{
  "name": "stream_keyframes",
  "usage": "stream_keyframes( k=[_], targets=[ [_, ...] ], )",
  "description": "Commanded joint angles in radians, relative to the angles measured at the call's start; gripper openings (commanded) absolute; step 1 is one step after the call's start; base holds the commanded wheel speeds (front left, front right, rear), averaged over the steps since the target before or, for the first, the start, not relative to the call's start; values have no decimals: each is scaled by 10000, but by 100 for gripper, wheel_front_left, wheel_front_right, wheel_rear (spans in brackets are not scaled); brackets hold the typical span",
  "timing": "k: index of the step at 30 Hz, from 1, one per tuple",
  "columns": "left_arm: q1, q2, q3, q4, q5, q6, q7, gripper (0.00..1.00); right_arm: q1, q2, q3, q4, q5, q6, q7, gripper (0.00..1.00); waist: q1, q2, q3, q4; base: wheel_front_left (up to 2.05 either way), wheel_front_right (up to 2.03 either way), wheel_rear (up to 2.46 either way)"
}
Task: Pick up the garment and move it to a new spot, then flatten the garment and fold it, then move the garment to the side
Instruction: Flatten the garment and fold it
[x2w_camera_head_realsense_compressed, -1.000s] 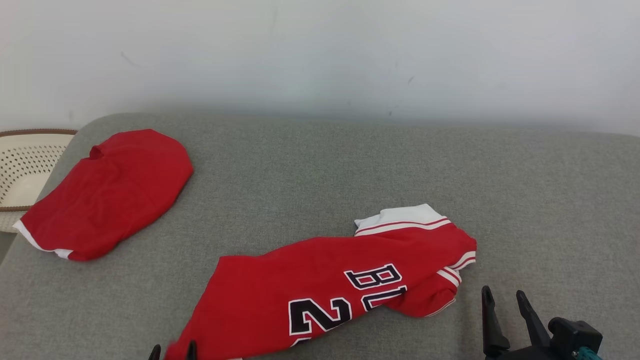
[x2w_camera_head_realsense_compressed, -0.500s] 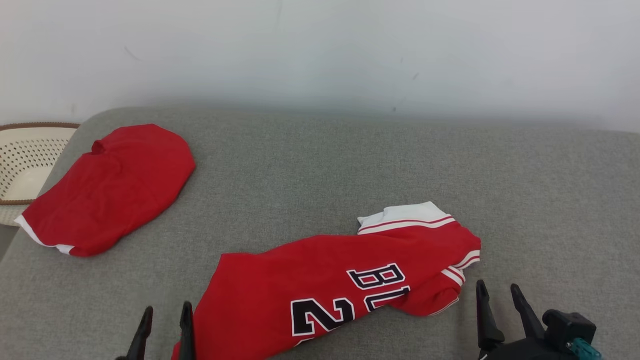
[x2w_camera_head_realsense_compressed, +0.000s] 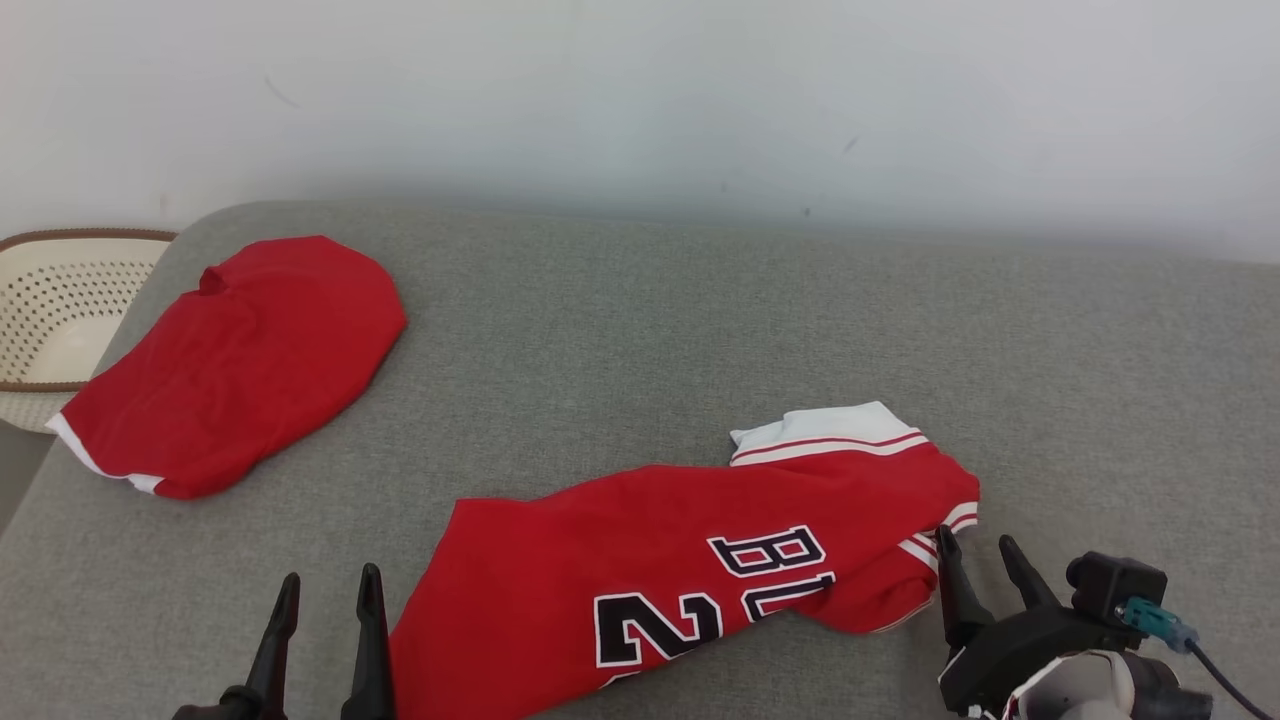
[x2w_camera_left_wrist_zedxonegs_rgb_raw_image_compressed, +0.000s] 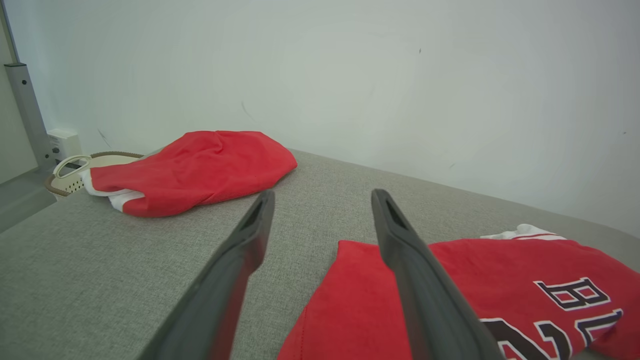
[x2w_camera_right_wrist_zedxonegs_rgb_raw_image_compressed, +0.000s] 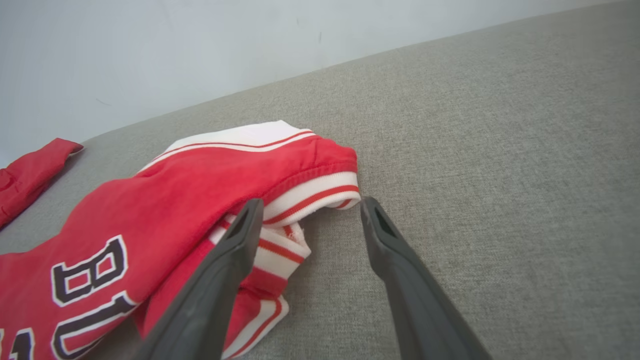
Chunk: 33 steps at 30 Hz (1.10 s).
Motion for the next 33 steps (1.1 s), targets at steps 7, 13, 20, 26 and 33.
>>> stream_keyframes(
  k=[7, 13, 20, 26, 33],
  targets=[
    [48, -70, -66, 47, 118, -88, -38, 100, -1200, -153, 185, 1733, 1206, 5, 485, 100, 0, 0, 131, 445, 0, 0, 0],
    [-3, -80, -46, 69, 132, -149, -38, 100, -1877, -182, 549, 2560, 2025, 5, 159, 0, 0, 0, 178, 606, 0, 0, 0],
    [-16, -85, -60, 86, 0, -70, -38, 100, -2384, -509, 1203, 2855, 2152, 5, -719, 0, 0, 0, 201, 506, 0, 0, 0],
    [13, -84, -159, 166, -69, -60, -38, 100, -2519, -917, 1291, 2504, 2182, 5, -871, 0, 0, 0, 221, 295, 0, 0, 0],
    [15, -84, -266, 231, -169, -1, -38, 100, -1903, -1473, 753, 952, 2141, 5, -244, 0, 0, 0, 238, 58, 0, 0, 0]
  ],
)
